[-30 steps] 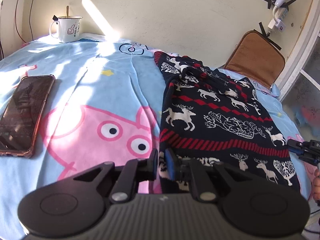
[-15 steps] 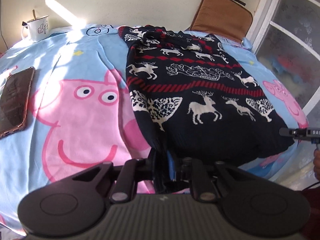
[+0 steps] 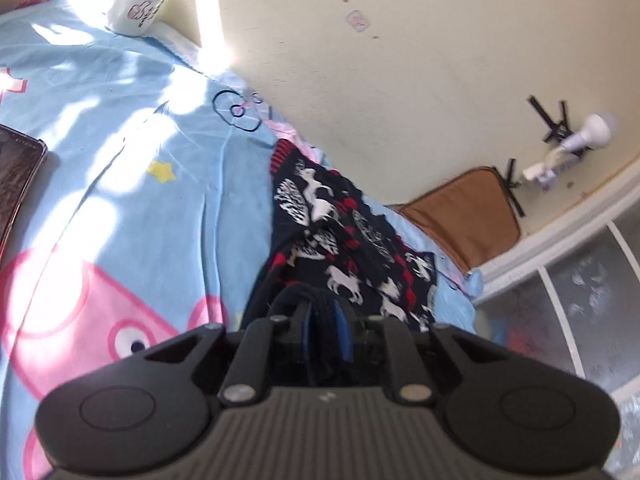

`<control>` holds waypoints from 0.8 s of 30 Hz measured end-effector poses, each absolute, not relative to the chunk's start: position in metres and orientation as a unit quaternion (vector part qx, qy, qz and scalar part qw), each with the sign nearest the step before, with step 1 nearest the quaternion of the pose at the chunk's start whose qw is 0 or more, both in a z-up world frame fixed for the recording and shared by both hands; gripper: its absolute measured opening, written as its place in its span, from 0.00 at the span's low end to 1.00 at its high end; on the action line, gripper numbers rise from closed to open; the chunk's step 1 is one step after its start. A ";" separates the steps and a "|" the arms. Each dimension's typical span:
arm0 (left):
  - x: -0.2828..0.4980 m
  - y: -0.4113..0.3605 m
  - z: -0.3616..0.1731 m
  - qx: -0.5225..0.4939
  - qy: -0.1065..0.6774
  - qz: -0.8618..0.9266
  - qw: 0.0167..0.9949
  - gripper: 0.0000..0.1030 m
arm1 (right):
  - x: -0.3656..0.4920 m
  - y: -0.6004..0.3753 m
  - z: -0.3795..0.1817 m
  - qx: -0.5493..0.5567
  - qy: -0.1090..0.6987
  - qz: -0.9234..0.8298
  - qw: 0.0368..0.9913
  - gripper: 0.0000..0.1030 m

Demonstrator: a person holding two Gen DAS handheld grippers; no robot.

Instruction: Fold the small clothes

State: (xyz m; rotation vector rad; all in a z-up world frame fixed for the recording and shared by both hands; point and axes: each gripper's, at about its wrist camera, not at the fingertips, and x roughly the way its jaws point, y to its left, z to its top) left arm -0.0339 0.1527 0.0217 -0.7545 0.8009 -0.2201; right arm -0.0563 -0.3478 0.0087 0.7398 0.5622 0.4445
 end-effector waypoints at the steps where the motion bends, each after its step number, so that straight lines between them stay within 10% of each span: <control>1: -0.017 0.151 0.017 -0.349 0.389 -0.079 0.849 0.26 | -0.041 -0.345 0.005 0.353 0.275 0.201 0.871 0.09; 4: 0.011 0.158 0.002 -0.352 0.405 -0.017 0.843 0.40 | -0.002 -0.345 -0.010 0.337 0.299 0.130 0.883 0.23; 18: -0.005 0.123 -0.007 -0.205 0.388 -0.095 0.894 0.61 | -0.021 -0.278 -0.008 0.225 0.348 0.301 0.859 0.24; 24: 0.018 0.104 -0.020 -0.163 0.413 -0.047 0.895 0.37 | 0.031 -0.280 -0.014 0.296 0.307 0.253 0.869 0.33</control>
